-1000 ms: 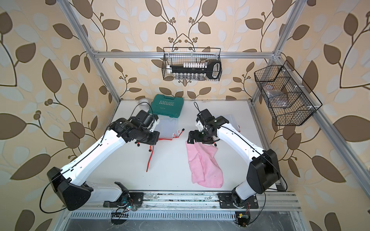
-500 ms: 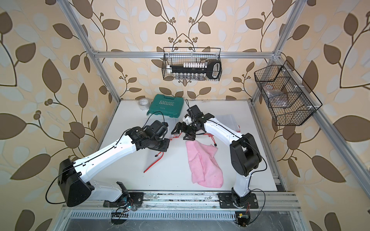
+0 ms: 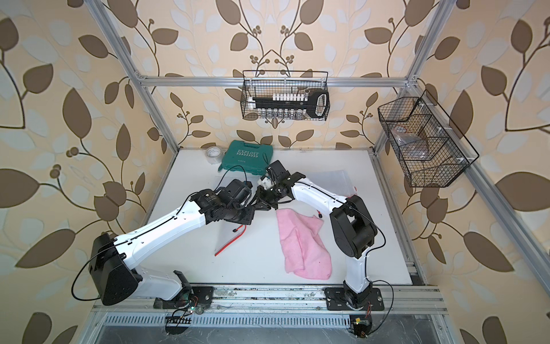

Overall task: Wipe the document bag
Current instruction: Place the document bag at the center of the board.

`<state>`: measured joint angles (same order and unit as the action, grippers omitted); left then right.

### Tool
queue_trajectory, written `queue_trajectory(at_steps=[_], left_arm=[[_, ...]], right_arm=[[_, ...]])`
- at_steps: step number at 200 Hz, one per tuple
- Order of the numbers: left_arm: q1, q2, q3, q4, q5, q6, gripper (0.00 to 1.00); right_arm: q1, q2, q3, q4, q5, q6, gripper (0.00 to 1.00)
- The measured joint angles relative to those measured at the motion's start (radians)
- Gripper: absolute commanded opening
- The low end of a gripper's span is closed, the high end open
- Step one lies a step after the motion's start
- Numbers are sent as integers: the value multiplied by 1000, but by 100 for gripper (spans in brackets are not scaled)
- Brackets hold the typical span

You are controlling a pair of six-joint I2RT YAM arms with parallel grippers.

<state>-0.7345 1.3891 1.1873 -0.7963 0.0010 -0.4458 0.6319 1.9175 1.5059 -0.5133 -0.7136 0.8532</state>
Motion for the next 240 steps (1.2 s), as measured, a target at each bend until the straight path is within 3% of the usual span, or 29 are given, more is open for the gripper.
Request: queue_trajectory(at_steps=[31,53,70,94,116,142,156,182,240], left_arm=[[0,0,-9,8,6,-3,0],[0,-2,-23,18,14,-10,41],[0,-23,-35,16,14,-25,50],[1,-94,-57,10,6,-57,55],[14,-181,-88,12,8,-80,53],[61,-217,-155,40,27,-108,44],[80,-194,-193,63,39,-119,40],[95,-113,-233,107,65,-138,21],[115,21,-317,209,82,-168,14]], right_arm=[[-3,14,4,-4,-14,-24,0],[-14,15,2,-34,-12,-60,0],[-44,11,-27,-61,10,-111,0],[-121,0,-125,-112,55,-200,0],[-185,0,-185,-200,118,-304,0],[-186,0,-205,-253,168,-402,0],[-178,1,-206,-264,182,-432,0],[-163,3,-206,-266,195,-459,0],[-149,19,-205,-264,201,-466,0]])
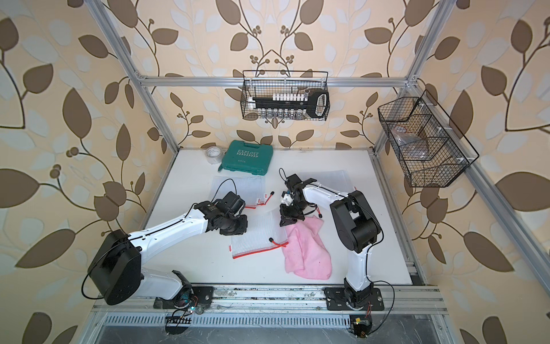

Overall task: Wipe the document bag
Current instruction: Place the document bag at the center of the board, then pick up the cleaning item at the center of the board.

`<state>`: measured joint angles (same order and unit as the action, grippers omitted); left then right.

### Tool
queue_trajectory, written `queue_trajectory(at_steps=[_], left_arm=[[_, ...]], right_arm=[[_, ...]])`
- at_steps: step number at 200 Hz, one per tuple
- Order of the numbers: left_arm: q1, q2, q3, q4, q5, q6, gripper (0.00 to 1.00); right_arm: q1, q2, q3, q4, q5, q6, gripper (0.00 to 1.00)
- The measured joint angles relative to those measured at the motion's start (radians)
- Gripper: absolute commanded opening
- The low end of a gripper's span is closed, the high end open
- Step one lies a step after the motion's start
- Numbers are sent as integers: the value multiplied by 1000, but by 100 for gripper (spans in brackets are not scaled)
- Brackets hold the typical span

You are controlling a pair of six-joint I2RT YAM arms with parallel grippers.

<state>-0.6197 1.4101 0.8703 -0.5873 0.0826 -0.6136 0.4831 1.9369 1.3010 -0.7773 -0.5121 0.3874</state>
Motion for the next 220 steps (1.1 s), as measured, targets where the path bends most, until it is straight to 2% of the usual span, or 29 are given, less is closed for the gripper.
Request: queue_trajectory(at_steps=[52,58,66,75,83,101,122,153,174,200,220], left_arm=[[13,120,-59,74,16,-1,12],[16,135,-61,77,18,-1,11],[20,149,-57,79,24,-3,10],[26,153,-55,92,23,-3,9],[34,155,-55,95,24,-5,9],[45,159,-55,98,34,-5,7],[57,164,-51,101,46,-8,6],[61,164,-51,101,49,-10,5],[71,164,-51,104,54,-11,5],[74,166,-51,104,56,-11,5],[78,167,-49,103,63,-11,5]], right_arm=[[2,6,19,-6,0,-10,0],[2,6,21,-7,0,-11,4],[3,6,23,-10,0,-12,16],[3,6,25,-16,5,-19,35],[4,5,27,-23,12,-18,46],[5,-7,27,-50,40,-30,81],[6,-80,27,-96,100,-41,97],[6,-264,6,-162,213,-48,98],[10,-333,-78,-193,286,-43,98],[21,-281,-232,-188,344,-21,98],[40,-206,-291,-176,372,2,97]])
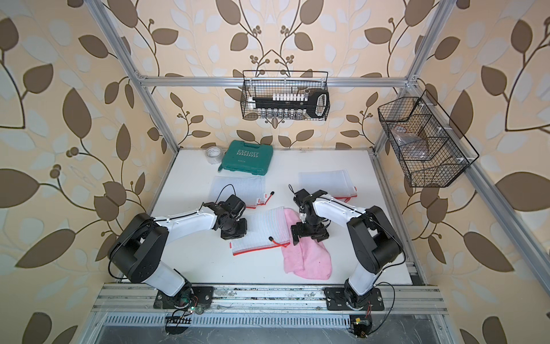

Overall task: Wipe the document bag
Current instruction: Pick up the cleaning item at the center of the board, then wipe the dirt from the document bag.

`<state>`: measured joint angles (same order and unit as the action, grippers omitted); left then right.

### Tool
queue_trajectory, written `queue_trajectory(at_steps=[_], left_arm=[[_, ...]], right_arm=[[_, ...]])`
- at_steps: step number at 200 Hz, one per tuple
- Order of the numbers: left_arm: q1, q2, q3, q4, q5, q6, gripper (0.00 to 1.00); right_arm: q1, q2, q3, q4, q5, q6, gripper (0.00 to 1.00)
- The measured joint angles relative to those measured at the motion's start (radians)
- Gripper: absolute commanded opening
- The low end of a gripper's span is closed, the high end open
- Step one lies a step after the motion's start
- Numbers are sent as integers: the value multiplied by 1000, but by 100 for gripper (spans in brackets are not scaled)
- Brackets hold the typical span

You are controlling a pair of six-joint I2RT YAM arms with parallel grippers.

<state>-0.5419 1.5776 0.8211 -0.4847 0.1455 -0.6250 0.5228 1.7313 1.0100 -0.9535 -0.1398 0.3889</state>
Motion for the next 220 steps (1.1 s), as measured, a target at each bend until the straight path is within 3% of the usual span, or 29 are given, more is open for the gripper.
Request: queue_trajectory(at_steps=[9,18,26,39,53,100,127,143,183,220], left_arm=[[0,1,2,-1,1,0,4],[0,1,2,-2,1,0,5],[0,1,2,-2,2,-1,5],[0,1,2,-2,2,-2,4],[0,1,2,-2,2,-3,5],[3,-6,-13,34,42,8,4],[4,5,-21,86,119,27,0],[3,16,-21,113,160,35,0],[-2,32,-23,161,219,37,0],[-2,34,-26,167,221,18,0]], right_arm=[[14,4,2,-2,16,10,94],[26,10,2,-1,34,16,85],[35,14,2,-3,53,28,67],[46,17,3,-5,72,42,27],[57,16,3,4,69,50,0],[-4,-97,31,-32,188,75,0],[2,-196,214,-89,235,63,0],[39,-202,323,-78,197,45,0],[187,60,516,-6,-17,-7,0],[258,304,535,126,-216,16,0]])
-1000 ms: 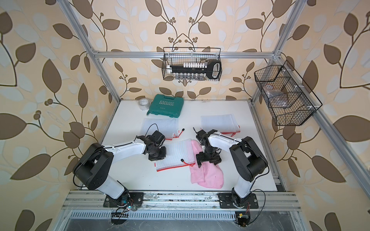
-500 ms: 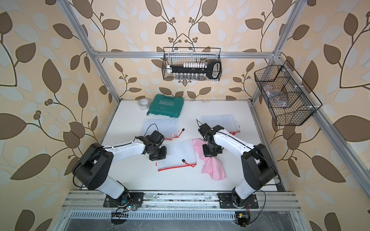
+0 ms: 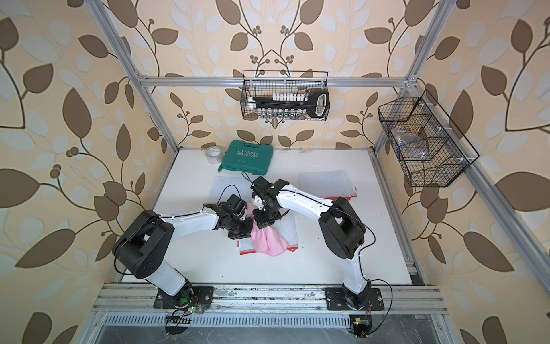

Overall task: Wipe the document bag
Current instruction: Wipe the dirt from the document bag.

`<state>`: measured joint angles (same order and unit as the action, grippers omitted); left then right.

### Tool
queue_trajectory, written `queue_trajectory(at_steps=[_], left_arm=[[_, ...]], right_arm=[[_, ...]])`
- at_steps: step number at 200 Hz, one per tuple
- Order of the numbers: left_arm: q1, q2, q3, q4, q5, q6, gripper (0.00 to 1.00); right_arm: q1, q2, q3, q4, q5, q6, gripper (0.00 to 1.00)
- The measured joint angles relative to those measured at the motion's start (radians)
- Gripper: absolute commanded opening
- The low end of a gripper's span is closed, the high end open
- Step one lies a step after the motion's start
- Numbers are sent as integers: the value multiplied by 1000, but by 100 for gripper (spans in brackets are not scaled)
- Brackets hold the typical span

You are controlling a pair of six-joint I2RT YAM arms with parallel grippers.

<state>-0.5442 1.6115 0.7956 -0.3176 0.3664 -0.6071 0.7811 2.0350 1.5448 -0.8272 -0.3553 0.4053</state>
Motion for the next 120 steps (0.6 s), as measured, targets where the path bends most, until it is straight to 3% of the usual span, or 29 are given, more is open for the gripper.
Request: queue_trajectory(at_steps=[21,43,81,95,120], left_arm=[[0,0,0,0,-3,-8,0],[0,0,0,0,-8,-19,0],[0,0,0,0,-9,-25,0],[0,0,0,0,-9,-25,0],[0,0,2,-4,-10,-25,0]], right_arm=[[-37,42,-48,29,-14,26,0],[-126,38,-90,-6,70,28,0],[-263,-153,-209,-110,349,-3,0],[-238,-209,-200,-152,360,-32,0],[-80,-184,-81,-173,260,-69,0]])
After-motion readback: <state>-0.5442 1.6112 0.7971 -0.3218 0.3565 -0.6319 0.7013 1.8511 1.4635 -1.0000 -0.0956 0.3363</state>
